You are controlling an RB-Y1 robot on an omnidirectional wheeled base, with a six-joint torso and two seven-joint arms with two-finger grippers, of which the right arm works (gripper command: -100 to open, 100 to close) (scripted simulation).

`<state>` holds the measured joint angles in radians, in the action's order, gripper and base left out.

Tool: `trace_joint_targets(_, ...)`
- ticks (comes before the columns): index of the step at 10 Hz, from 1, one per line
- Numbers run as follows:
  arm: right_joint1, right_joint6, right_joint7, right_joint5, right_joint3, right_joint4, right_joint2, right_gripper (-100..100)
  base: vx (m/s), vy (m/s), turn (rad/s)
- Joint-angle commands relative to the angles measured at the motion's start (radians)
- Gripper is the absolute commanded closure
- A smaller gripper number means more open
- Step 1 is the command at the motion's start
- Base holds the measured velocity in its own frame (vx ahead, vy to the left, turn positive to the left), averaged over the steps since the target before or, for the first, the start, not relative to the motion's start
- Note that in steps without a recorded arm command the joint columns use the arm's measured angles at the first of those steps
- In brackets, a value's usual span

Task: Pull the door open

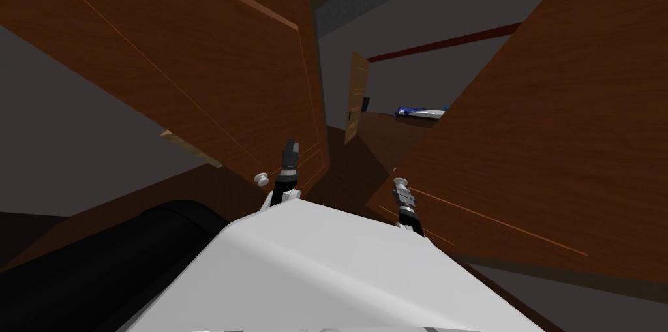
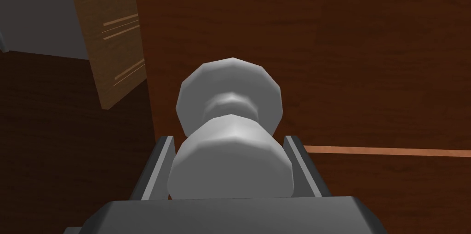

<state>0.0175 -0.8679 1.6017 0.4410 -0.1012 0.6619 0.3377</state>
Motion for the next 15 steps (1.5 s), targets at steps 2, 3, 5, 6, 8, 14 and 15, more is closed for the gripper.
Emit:
trace_joint_targets(2, -0.017, -0.014, 0.044, -0.017, -0.036, 0.005, 0.018, 100, -0.193, -0.036, 0.075)
trace_joint_targets(3, -0.023, -0.018, 0.060, -0.023, -0.049, 0.009, 0.027, 100, -0.198, -0.046, 0.077)
trace_joint_targets(5, -0.033, -0.026, 0.090, -0.034, -0.072, 0.017, 0.043, 100, -0.218, -0.034, 0.087)
trace_joint_targets(6, -0.039, -0.031, 0.107, -0.041, -0.085, 0.021, 0.053, 100, -0.220, -0.006, 0.070)
trace_joint_targets(8, -0.045, -0.027, 0.107, -0.042, -0.088, 0.029, 0.056, 100, -0.155, -0.025, 0.042)
trace_joint_targets(14, -0.111, -0.124, 0.213, -0.094, -0.173, 0.041, 0.130, 100, -0.232, -0.063, 0.119)
trace_joint_targets(15, -0.120, -0.137, 0.226, -0.101, -0.184, 0.043, 0.140, 100, -0.256, -0.060, 0.077)
